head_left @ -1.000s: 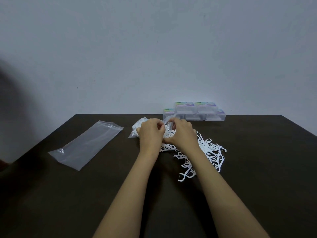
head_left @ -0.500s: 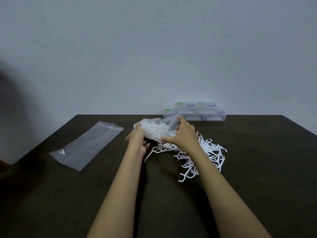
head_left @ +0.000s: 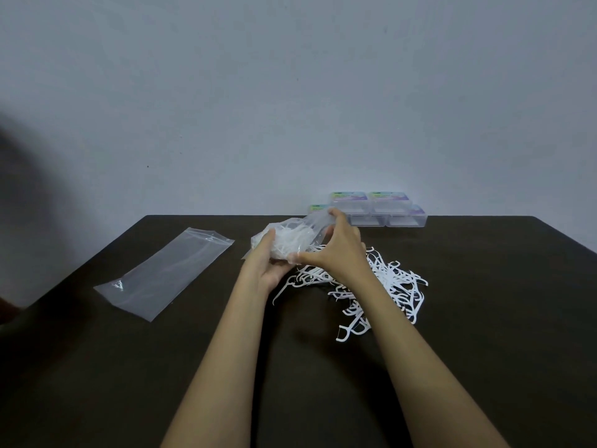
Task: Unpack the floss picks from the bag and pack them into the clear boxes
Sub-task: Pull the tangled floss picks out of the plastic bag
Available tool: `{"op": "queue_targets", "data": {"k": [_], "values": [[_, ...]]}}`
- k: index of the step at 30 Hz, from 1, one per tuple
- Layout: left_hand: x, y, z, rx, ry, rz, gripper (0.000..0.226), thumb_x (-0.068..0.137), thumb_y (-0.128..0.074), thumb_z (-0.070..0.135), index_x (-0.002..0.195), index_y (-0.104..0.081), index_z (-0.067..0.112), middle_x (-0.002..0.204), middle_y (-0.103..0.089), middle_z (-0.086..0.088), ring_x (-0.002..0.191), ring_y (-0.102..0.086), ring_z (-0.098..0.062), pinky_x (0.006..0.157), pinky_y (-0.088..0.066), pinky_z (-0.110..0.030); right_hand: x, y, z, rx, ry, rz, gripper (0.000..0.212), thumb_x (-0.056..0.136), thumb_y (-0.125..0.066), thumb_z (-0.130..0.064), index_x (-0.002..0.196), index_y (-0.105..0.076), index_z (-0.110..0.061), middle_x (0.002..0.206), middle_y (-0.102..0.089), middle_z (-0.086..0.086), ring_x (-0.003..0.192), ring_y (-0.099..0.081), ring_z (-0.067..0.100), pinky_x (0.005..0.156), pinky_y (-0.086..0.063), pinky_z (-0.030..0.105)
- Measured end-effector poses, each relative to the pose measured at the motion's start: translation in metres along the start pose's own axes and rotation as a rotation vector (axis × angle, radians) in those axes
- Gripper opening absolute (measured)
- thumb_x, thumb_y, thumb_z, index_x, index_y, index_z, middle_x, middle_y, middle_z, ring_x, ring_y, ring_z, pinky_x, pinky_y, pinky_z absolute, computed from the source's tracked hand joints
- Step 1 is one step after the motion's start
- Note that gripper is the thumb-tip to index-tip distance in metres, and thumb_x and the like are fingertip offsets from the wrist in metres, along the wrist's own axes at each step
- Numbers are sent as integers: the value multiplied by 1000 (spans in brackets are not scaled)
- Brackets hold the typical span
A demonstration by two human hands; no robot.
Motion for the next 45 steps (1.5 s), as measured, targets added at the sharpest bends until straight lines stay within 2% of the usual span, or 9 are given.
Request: {"op": "queue_targets", "data": {"k": [4,8,12,15,21,25,33,39,45], "values": [[0,1,0,-12,-80,-4,41,94,-50,8,132,-40,-4,130,-52,-22,119,-52,-35,78,-46,-48,2,0,8,129,-3,-15,98,57,-84,-36,138,-31,-24,117,-51,2,119,-38,21,102,-36,42],[4,4,3,-97,-180,20,55,86,-55,-6,135,-32,3,132,-49,-21,104,-58,-34,61,-53,-49,7,0,18,300,-27,-12,43,68,-80,-32,102,-56,-22,98,-57,3,95,-51,19,78,-43,30],[6,2,3,-116,-234,-23,68,81,-54,-15,132,-19,13,139,-40,-17,119,-50,-37,73,-47,-54,6,0,20,518,-99,-20,11,78,-72,-21,74,-63,-16,69,-52,-5,66,-47,9,63,-41,19],[6,1,2,-89,-266,-55,70,82,-52,-16,133,-16,15,142,-37,-14,121,-48,-36,75,-46,-55,4,-1,20,593,-180,-46,17,82,-68,-18,88,-69,-3,74,-60,1,66,-50,6,60,-45,17],[2,-2,-1,-49,-321,-120,77,81,-49,-20,139,-12,16,132,-43,-9,110,-52,-31,68,-49,-50,5,-7,26,609,-323,-65,16,86,-58,-1,77,-64,11,74,-62,4,44,-46,5,38,-32,10],[0,-7,-1,-29,-359,-176,71,80,-48,-23,132,-17,15,117,-47,-7,95,-57,-24,64,-55,-46,4,-12,27,696,-390,-68,22,80,-68,-9,60,-62,-8,70,-64,1,49,-41,9,47,-31,20],[1,-7,-3,-23,-391,-215,69,79,-49,-23,127,-21,17,115,-48,-6,97,-58,-23,74,-55,-44,4,-11,29,838,-442,-75,11,69,-77,-11,72,-67,-7,77,-64,10,67,-46,20,55,-34,24],[4,-2,0,-53,-398,-187,77,79,-49,-23,137,-14,15,127,-43,-12,114,-50,-30,91,-46,-50,6,-4,31,781,-412,-142,8,77,-67,2,71,-65,-4,74,-62,12,53,-43,9,47,-31,17],[4,-1,2,-43,-423,-179,80,80,-49,-23,139,-13,17,111,-50,-4,112,-52,-29,95,-43,-53,9,-2,37,736,-490,-89,12,74,-62,11,72,-64,-1,66,-61,10,43,-47,5,37,-30,12]]}}
Point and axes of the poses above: each hand's wrist, its own x-axis towards the middle knuckle, its own y-axis out of the back of the hand, z = x × y, the point moved 2 cm from there along x, towards the middle knuckle
